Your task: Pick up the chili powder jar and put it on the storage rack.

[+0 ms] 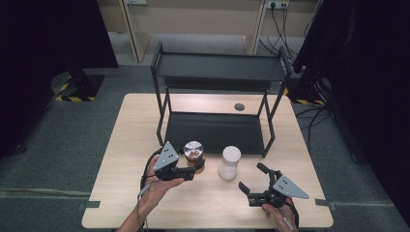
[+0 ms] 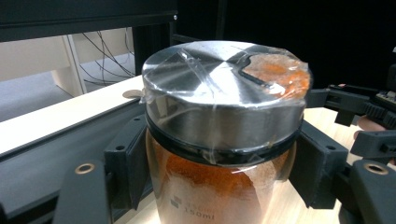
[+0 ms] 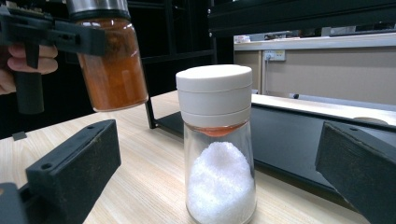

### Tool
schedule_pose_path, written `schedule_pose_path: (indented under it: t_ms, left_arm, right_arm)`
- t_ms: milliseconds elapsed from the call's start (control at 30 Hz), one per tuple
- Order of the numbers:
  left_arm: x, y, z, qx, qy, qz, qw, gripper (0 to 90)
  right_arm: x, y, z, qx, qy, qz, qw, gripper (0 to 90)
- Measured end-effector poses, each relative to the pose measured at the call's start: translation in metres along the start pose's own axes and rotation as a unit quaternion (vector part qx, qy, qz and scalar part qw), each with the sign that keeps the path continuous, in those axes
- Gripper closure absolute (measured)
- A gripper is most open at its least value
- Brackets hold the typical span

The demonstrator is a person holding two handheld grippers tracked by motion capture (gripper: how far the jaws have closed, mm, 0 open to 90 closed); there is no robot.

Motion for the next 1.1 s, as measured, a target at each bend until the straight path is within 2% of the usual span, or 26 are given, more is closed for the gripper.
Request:
schedule_pose_path:
  t_ms: [300, 500, 767, 1100]
  left_arm:
    - [-0.004, 0.019, -0.001, 0.003, -0.004, 0.006, 1.0000, 30.5]
    - [-0.007, 0.045, -0.001, 0.003, -0.009, 0.000, 1.0000, 30.5]
    - [-0.010, 0.070, -0.002, 0.002, -0.011, -0.006, 0.9999, 30.5]
    - [-0.015, 0.090, 0.000, 0.000, -0.008, -0.005, 1.0000, 30.5]
  right_arm:
    - [0.001, 0.000, -0.001, -0.002, 0.004, -0.001, 1.0000, 0.4]
    - [0.001, 0.000, -0.001, -0.002, 0.003, -0.002, 1.0000, 0.4]
    - [0.001, 0.000, 0.000, 0.000, 0.003, -0.001, 1.0000, 0.4]
    - [0.002, 0.000, 0.000, 0.000, 0.003, -0.001, 1.0000, 0.4]
Point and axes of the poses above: each handheld gripper's, and its own axes: z roughly backward along the jaws, y roughly out of its top, x roughly to its right, the point moved 7 cm from there along -z, roughly forward along the jaws, and after that the axes turned 3 degrees about z, right-handed, at the moved point
